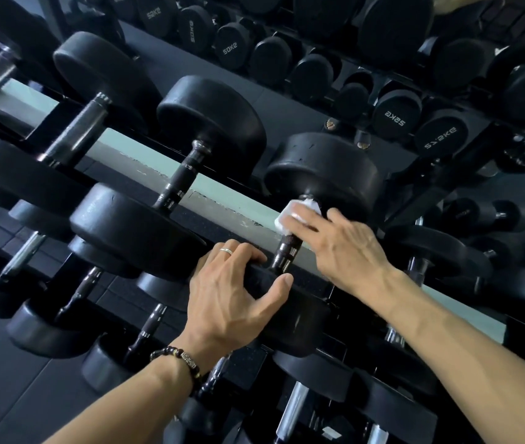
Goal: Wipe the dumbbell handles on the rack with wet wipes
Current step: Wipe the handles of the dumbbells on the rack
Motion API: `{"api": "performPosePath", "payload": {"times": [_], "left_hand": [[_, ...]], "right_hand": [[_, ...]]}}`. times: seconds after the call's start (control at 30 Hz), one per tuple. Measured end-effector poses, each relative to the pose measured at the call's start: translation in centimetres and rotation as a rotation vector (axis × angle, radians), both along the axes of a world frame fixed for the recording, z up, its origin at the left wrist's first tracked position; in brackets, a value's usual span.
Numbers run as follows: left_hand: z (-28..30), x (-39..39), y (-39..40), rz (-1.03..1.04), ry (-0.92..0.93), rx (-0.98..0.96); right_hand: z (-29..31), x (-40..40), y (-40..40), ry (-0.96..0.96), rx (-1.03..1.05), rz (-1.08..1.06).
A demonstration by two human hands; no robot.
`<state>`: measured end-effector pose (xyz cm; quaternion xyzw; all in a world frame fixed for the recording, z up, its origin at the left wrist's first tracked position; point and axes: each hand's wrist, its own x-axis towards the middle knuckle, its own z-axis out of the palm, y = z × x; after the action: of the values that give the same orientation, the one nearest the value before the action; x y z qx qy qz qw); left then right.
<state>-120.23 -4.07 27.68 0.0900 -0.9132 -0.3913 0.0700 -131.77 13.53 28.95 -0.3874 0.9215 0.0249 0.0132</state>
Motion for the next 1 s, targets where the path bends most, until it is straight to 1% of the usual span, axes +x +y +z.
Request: {"api": "performPosePath", "payload": {"times": [0.07, 0.17, 0.2, 0.27, 0.33, 0.37, 0.43, 0.47, 0.5, 0.6, 0.63, 0.73, 0.8, 0.87, 0.93, 1.0], "left_hand": [[0.0, 0.0, 0.0, -0.002, 0.000, -0.004], [0.0, 0.0, 0.0, 0.005, 0.008, -0.001], [0.0, 0.0, 0.0, 0.005, 0.009, -0.001], [0.1, 0.0, 0.0, -0.001, 0.007, -0.006], [0.1, 0.0, 0.0, -0.001, 0.011, -0.013], [0.0, 0.0, 0.0, -0.001, 0.014, -0.014], [0.1, 0.0, 0.0, 0.000, 0.019, -0.012], [0.1, 0.0, 0.0, -0.001, 0.017, -0.012], [0.1, 0.0, 0.0, -0.003, 0.016, -0.012], [0.1, -0.1, 0.0, 0.000, 0.018, -0.008], [0.0, -0.1, 0.0, 0.001, 0.021, -0.007], [0.0, -0.1, 0.0, -0.003, 0.022, -0.015], [0.1, -0.1, 0.0, 0.001, 0.023, -0.014], [0.1, -0.1, 0.0, -0.006, 0.026, -0.016], [0.0, -0.1, -0.1, -0.012, 0.031, -0.015], [0.0, -0.1, -0.1, -0.018, 0.029, -0.016]], "right_hand": [[-0.8, 0.7, -0.3, -0.011, 0.012, -0.028], [-1.4, 1.8, 0.3, -0.027, 0.037, 0.052], [-1.3, 1.2, 0.6, -0.018, 0.039, 0.034], [-0.9, -0.2, 0.5, -0.021, 0.012, -0.069], [-0.5, 0.2, -0.5, -0.073, -0.032, -0.129], [-0.6, 0.9, -0.8, -0.123, -0.045, -0.098], [-0.7, 1.9, -0.8, -0.243, -0.048, 0.040], [-0.3, 1.7, -0.5, -0.267, -0.058, 0.078], [-0.2, 1.0, -0.2, -0.260, -0.072, 0.065], [0.4, -0.5, 0.1, -0.227, -0.097, -0.141], [0.3, 0.0, -0.1, -0.246, -0.120, -0.161], [-0.7, 2.8, -0.2, -0.352, -0.297, -0.140], [-1.2, 4.0, 0.4, -0.400, -0.480, -0.208], [-1.5, 4.6, 0.5, -0.347, -0.743, -0.363], [-1.4, 4.7, 0.0, -0.320, -1.010, -0.609], [-1.2, 4.0, -0.9, -0.350, -1.130, -0.803]]}}
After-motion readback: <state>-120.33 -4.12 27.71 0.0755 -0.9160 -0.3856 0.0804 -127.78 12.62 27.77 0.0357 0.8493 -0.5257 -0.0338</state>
